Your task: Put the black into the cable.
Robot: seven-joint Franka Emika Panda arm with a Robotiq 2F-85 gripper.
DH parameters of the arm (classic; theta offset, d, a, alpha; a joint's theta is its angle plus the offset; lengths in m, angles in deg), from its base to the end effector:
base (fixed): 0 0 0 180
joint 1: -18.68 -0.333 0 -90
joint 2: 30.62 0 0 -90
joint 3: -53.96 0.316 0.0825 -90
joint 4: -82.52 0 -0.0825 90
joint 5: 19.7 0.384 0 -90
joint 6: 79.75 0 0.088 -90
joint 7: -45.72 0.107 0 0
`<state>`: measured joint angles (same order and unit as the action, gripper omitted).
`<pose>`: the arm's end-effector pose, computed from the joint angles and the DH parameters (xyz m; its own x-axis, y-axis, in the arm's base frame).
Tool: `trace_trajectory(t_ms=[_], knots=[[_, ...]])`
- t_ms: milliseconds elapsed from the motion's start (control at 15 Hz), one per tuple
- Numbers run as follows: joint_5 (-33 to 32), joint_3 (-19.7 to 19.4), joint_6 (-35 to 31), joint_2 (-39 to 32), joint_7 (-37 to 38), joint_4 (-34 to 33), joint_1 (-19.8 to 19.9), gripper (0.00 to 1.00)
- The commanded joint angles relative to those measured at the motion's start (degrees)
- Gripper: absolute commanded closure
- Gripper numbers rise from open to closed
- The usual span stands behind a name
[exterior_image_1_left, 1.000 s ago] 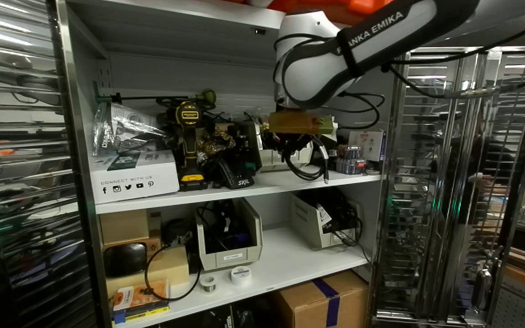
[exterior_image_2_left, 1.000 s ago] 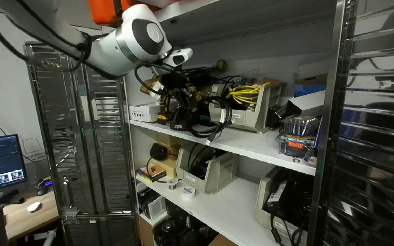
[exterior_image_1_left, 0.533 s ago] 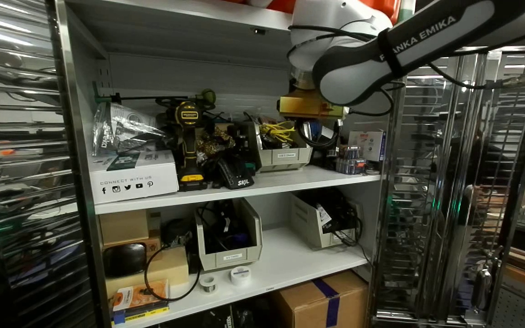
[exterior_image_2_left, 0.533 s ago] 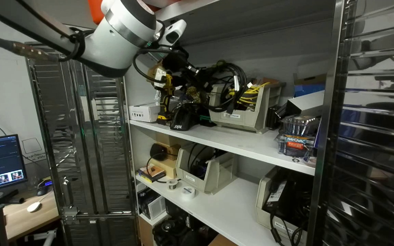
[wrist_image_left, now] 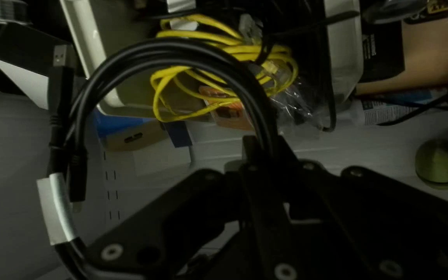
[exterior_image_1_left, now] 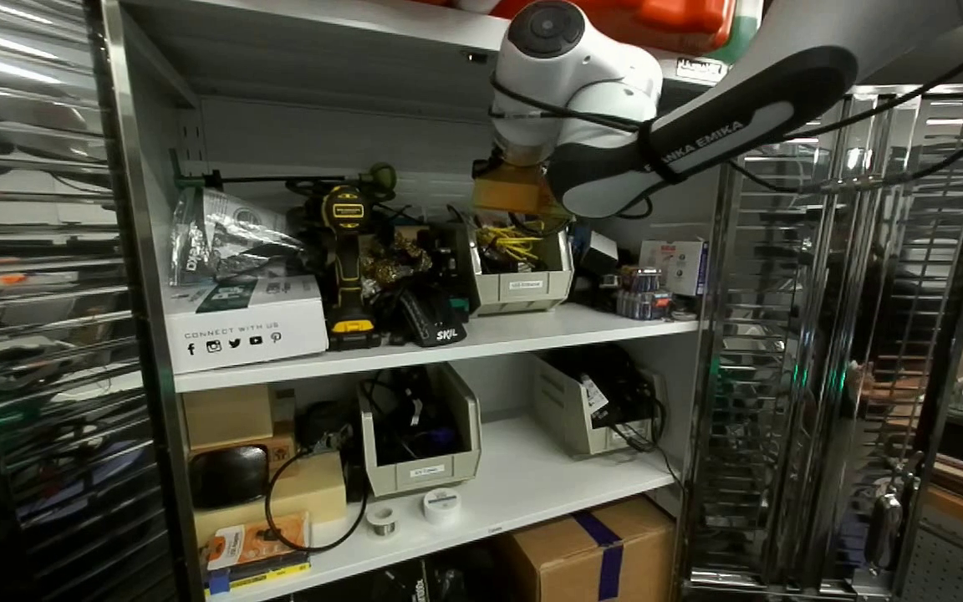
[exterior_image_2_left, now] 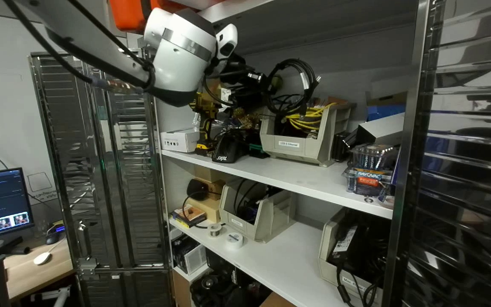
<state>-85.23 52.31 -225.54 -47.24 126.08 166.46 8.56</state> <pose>0.6888 0.1173 0.6028 0.3052 -0.2320 0.9236 -0.4519 -0.8890 -0.0740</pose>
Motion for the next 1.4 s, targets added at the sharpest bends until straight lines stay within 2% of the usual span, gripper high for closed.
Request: trace_trajectory(t_ms=[0, 133, 333, 600, 800, 1000, 1200, 1267, 1333], knots=[[-1.9, -0.6, -1.2, -9.4, 0.6, -14.2, 0.1, 0.91], [0.4, -0.6, -0.8, -13.4, -1.7, -19.8, 0.7, 0.91], [7.9, 0.2, 0.3, -18.8, -6.9, -27.5, 2.5, 0.9], [24.6, 1.7, 2.4, -25.1, -18.1, -36.9, 4.6, 0.9], [37.0, 0.8, 5.7, -28.7, -26.5, -43.2, 4.2, 0.92], [47.4, 1.4, 8.7, -31.0, -34.8, -46.7, 3.8, 0.91], [53.8, 1.5, 11.5, -32.6, -40.7, -50.1, 3.7, 0.91], [55.1, 1.3, 12.0, -33.0, -42.6, -51.0, 3.8, 0.89], [53.3, 3.7, 12.9, -32.9, -43.1, -51.1, 4.9, 0.64]])
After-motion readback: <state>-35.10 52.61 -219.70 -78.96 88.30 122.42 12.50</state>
